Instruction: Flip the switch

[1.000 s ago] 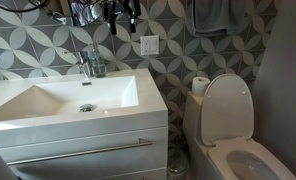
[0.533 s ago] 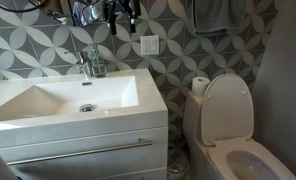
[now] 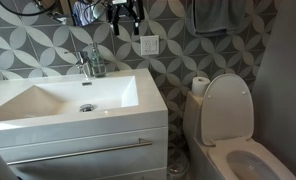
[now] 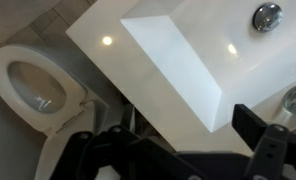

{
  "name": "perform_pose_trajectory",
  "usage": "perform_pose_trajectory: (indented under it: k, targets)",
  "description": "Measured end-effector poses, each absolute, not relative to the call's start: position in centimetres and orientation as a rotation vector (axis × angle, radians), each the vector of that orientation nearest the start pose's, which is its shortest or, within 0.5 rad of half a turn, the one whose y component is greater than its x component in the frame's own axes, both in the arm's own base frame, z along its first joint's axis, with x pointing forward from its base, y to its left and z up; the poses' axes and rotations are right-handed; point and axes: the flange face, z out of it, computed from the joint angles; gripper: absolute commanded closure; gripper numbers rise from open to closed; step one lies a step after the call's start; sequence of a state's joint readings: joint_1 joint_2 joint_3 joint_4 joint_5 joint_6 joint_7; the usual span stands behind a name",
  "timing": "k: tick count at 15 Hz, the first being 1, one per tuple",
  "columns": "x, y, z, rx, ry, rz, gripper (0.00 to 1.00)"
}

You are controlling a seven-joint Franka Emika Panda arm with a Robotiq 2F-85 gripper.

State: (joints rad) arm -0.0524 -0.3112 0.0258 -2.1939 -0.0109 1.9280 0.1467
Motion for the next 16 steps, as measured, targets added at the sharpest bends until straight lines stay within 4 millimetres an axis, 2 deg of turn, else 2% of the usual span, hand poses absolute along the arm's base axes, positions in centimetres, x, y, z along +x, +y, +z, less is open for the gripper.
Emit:
perform_pose_trajectory:
  k: [5,6,7,8,12,16]
  targets:
    - [53.1,0.1,49.2,-3.107,-0.069,-0.196,0.00]
    - [54.5,0.1,48.9,-3.106,-0.116,-0.221,0.25]
    - [55.8,0.0,48.6,-3.105,-0.157,-0.249,0.26]
    - [57.1,-0.4,48.4,-3.105,-0.201,-0.288,0.32]
    - [61.7,-2.4,47.7,-3.095,-0.312,-0.423,0.62]
    - [65.6,-3.1,46.3,-3.024,-0.386,-0.565,0.91]
